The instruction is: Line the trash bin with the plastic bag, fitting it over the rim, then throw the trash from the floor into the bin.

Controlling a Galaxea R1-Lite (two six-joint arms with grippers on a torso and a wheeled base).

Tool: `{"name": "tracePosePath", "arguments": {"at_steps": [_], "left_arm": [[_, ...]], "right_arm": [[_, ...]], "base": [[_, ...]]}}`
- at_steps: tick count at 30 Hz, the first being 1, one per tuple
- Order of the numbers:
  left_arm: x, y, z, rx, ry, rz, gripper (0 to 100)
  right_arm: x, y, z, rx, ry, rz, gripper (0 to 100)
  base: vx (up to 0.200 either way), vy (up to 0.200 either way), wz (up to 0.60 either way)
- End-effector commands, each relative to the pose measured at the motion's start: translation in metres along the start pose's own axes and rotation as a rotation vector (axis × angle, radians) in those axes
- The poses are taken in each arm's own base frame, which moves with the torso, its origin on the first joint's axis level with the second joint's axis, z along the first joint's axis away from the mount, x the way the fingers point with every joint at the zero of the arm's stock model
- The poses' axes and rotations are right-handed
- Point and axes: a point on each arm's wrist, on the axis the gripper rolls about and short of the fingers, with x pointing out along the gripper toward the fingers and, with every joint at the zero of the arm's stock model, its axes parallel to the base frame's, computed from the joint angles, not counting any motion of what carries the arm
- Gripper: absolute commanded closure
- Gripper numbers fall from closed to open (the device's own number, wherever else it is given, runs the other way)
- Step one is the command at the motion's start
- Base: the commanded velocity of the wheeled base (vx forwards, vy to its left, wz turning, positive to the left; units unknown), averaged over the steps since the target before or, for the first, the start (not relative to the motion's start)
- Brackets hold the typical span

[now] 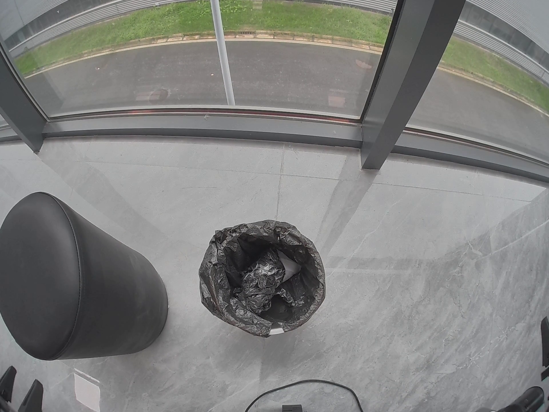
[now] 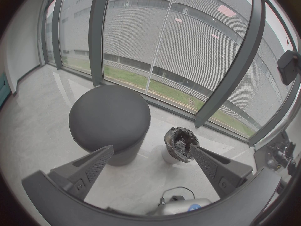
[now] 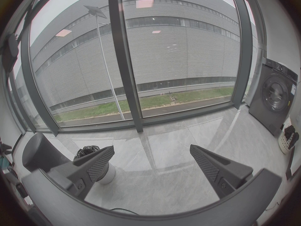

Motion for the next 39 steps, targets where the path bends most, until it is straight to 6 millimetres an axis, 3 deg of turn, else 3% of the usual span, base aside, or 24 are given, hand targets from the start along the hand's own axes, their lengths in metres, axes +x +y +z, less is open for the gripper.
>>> {"name": "tracePosePath", "arguments": {"at_steps": [1,5,12,16,21,39], "left_arm": [[0.046,0.015,-0.035,0.121,-0.111,0.122,0],[0.055,0.016,-0.034,0.154,-0.275,0.102,0],[0.056,0.016,-0.037,0.185,-0.242,0.099,0],[0.057,0.016,-0.044,0.347,-0.161,0.003,0],[0.057,0.016,-0.043,0.275,-0.174,0.033,0],[0.057,0.016,-0.041,0.267,-0.190,0.043,0]], "right_arm": [[0.008,-0.002,-0.026,-0.053,0.045,0.069,0],[0.008,-0.002,-0.026,-0.071,0.043,0.079,0],[0.009,-0.002,-0.028,-0.175,0.045,0.082,0],[0.010,-0.002,-0.033,-0.223,0.060,0.165,0],[0.011,-0.002,-0.033,-0.205,0.053,0.147,0],[0.011,-0.002,-0.033,-0.185,0.051,0.141,0]], "base": [[0.000,0.000,0.00],[0.000,0.000,0.00],[0.000,0.000,0.00],[0.000,0.000,0.00],[0.000,0.000,0.00],[0.000,0.000,0.00]]}}
